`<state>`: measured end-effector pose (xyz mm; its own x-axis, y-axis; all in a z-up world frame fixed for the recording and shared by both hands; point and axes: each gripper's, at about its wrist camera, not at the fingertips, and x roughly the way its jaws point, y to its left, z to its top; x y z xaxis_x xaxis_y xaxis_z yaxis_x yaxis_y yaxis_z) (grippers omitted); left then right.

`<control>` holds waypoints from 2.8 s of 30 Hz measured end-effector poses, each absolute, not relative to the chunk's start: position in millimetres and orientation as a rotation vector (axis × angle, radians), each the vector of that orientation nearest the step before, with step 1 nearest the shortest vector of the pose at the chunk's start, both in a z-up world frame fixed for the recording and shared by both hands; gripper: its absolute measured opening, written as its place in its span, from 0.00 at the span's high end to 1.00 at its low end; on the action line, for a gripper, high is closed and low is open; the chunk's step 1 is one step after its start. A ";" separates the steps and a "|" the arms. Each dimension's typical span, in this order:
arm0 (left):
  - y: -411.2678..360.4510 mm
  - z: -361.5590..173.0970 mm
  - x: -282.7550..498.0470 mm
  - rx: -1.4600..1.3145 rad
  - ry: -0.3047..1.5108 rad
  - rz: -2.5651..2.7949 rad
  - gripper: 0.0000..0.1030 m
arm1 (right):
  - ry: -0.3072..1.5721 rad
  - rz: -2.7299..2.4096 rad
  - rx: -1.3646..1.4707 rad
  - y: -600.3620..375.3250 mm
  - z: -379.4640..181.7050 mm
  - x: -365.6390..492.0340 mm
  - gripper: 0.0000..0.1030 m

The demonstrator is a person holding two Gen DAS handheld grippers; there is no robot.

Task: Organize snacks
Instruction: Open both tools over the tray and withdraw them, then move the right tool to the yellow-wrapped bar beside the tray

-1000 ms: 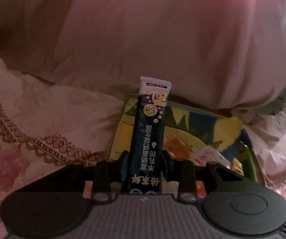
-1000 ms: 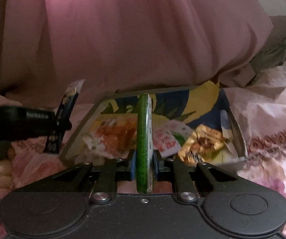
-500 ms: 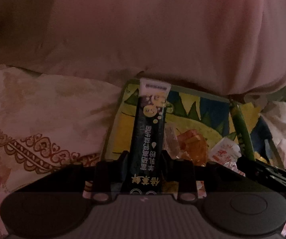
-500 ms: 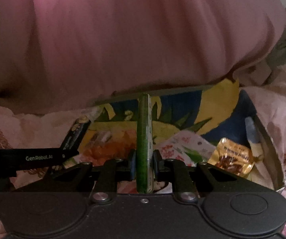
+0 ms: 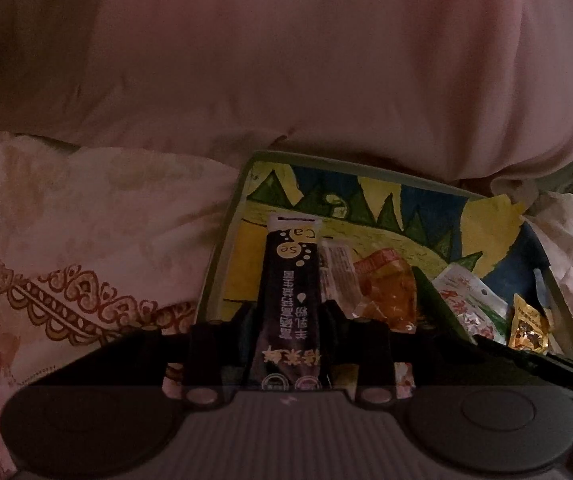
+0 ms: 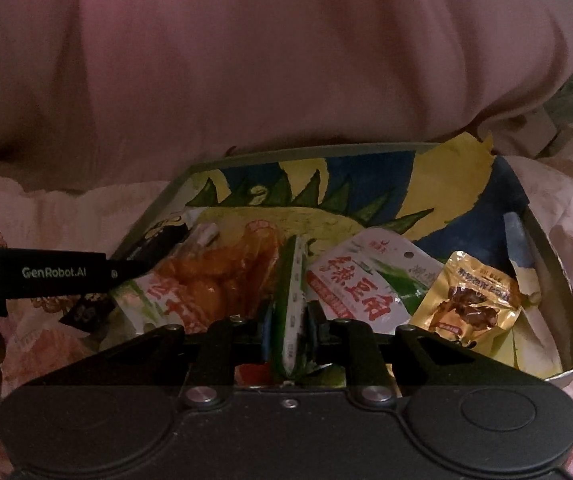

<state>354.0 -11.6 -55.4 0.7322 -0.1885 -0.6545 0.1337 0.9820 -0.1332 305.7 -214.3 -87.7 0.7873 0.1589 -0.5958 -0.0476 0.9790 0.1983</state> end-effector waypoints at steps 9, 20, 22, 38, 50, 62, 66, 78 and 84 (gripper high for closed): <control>-14.4 -49.7 344.8 -0.056 0.704 -0.163 0.44 | 0.606 0.111 0.168 -215.8 -68.5 292.0 0.62; 0.7 -18.0 303.3 -0.083 0.597 -0.133 0.04 | 0.469 0.087 0.216 -226.9 -25.0 244.6 0.17; 5.3 -10.1 288.9 -0.070 0.563 -0.121 0.00 | 0.439 0.093 0.216 -226.8 -16.4 234.3 0.09; 56.0 28.8 167.6 -0.074 0.414 0.030 0.00 | 0.274 0.092 0.125 -213.3 22.3 128.3 0.01; 60.7 11.0 100.2 -0.051 0.476 0.126 0.00 | 0.335 0.132 0.087 -191.4 10.6 66.3 0.01; 81.6 -3.1 102.2 -0.163 0.633 0.227 0.00 | 0.501 0.182 0.099 -162.5 -21.2 63.9 0.01; 82.5 -7.3 110.0 -0.167 0.676 0.243 0.00 | 0.531 0.200 0.084 -155.7 -27.5 67.6 0.01; 78.5 -23.7 128.6 -0.154 0.804 0.215 0.00 | 0.589 0.211 0.048 -142.8 -41.6 78.7 0.01; 72.9 -25.9 135.7 -0.142 0.852 0.193 0.00 | 0.610 0.223 0.036 -137.4 -48.5 83.4 0.01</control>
<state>135.7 72.9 -25.9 0.6428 0.1123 -0.7577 -0.2258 0.9730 -0.0474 83.4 -137.4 -48.5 0.7962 0.2186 -0.5642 -0.1971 0.9753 0.0997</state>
